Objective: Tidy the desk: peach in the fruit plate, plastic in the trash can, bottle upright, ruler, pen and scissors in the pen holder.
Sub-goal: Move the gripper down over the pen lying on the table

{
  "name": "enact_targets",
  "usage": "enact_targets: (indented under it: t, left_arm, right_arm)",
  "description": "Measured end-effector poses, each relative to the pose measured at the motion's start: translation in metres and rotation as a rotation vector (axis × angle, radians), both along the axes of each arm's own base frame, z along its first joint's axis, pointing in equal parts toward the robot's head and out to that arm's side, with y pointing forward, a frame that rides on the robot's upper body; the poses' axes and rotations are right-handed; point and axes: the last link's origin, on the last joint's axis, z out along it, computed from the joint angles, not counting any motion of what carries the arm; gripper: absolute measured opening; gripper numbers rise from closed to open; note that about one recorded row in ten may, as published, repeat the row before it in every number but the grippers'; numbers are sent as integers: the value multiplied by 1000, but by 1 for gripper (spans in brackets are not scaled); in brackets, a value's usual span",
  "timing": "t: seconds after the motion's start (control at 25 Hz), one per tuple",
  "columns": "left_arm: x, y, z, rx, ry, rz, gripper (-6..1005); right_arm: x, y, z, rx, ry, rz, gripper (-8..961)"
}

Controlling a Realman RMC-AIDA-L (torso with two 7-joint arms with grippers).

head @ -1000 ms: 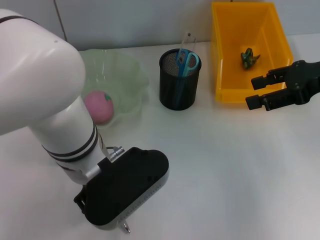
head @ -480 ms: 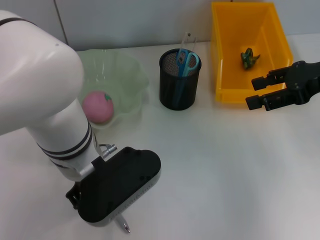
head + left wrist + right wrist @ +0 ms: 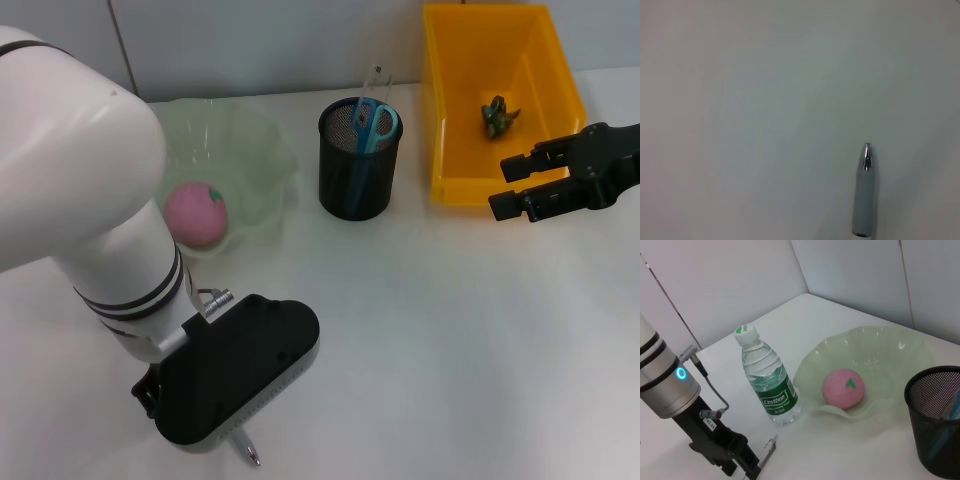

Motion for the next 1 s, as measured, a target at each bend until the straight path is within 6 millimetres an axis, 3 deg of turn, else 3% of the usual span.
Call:
enact_targets:
  t: [0.44, 1.0]
  left_arm:
    - [1, 0, 0, -19, -5, -14, 510]
    - [-2, 0, -4, -23, -9, -12, 498]
  right_arm:
    - [0, 0, 0, 0, 2, -9, 756]
    - [-4, 3, 0, -1, 0, 4, 756]
